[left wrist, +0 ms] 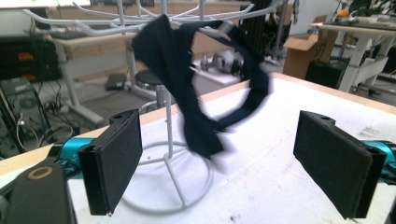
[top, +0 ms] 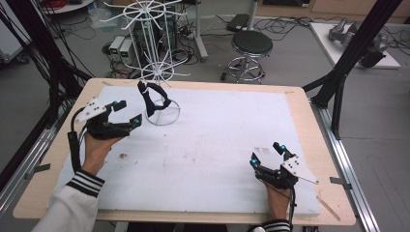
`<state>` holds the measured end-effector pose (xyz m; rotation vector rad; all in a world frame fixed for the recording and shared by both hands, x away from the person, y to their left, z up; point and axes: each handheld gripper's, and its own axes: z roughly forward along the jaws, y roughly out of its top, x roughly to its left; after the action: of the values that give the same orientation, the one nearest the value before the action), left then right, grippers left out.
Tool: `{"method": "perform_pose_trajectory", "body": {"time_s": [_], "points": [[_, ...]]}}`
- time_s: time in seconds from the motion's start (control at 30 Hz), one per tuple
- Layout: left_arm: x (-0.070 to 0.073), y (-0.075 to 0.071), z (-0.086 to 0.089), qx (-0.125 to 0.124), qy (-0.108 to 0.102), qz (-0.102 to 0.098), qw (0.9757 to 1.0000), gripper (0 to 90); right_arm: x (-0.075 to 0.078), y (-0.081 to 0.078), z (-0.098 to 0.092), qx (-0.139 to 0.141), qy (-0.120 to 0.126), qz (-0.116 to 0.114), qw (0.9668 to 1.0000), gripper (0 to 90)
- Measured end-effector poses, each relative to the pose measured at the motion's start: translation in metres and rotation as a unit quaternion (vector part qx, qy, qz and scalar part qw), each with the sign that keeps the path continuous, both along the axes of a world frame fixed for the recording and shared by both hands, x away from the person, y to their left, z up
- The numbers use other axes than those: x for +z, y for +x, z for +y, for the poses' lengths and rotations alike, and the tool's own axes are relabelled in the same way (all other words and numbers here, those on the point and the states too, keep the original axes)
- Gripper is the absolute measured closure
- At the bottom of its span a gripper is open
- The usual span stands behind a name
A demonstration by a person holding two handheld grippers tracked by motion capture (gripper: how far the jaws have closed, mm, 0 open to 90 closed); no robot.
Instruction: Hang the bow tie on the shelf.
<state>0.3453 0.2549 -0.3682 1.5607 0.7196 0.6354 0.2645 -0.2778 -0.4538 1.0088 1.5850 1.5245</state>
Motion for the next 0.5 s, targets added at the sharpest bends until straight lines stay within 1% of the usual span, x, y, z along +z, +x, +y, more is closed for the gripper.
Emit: {"method": "perform_pose_trajectory", "body": {"time_s": [0.1,0.2,0.27,0.3,0.33,0.37,0.4,0.43,0.5], "points": [[-0.013,-0.022,0.007,0.001,0.008,-0.029,0.9996,15.9,0.0,0.0,0.0,0.0,-0.002,-0.004,1.0,10.1],[-0.026,-0.039,0.015,0.0,0.009,-0.05,0.9987,15.8,0.0,0.0,0.001,0.0,0.0,-0.004,1.0,10.1],[-0.034,-0.046,0.021,0.002,0.003,-0.053,0.9986,15.9,0.0,0.0,0.0,0.0,0.001,-0.002,1.0,10.1],[-0.034,-0.046,0.021,0.002,0.003,-0.053,0.9986,15.8,0.0,0.0,0.0,0.0,0.001,-0.002,1.0,10.1],[-0.044,-0.053,0.027,0.009,0.0,-0.05,0.9987,15.8,0.0,0.0,0.0,0.0,-0.001,-0.003,1.0,10.1],[-0.049,-0.057,0.03,0.009,-0.001,-0.051,0.9987,15.8,0.0,0.0,0.0,0.0,-0.001,-0.004,1.0,10.1],[-0.049,-0.057,0.03,0.009,-0.001,-0.051,0.9987,15.8,0.0,0.0,0.0,-0.001,-0.001,-0.003,1.0,10.1],[-0.052,-0.06,0.032,0.012,-0.002,-0.053,0.9985,15.8,0.0,0.0,0.0,-0.001,-0.001,-0.003,1.0,10.1],[-0.066,-0.069,0.041,0.021,-0.005,-0.057,0.9981,15.8,0.0,0.0,0.0,0.0,0.0,-0.001,1.0,10.1]]}}
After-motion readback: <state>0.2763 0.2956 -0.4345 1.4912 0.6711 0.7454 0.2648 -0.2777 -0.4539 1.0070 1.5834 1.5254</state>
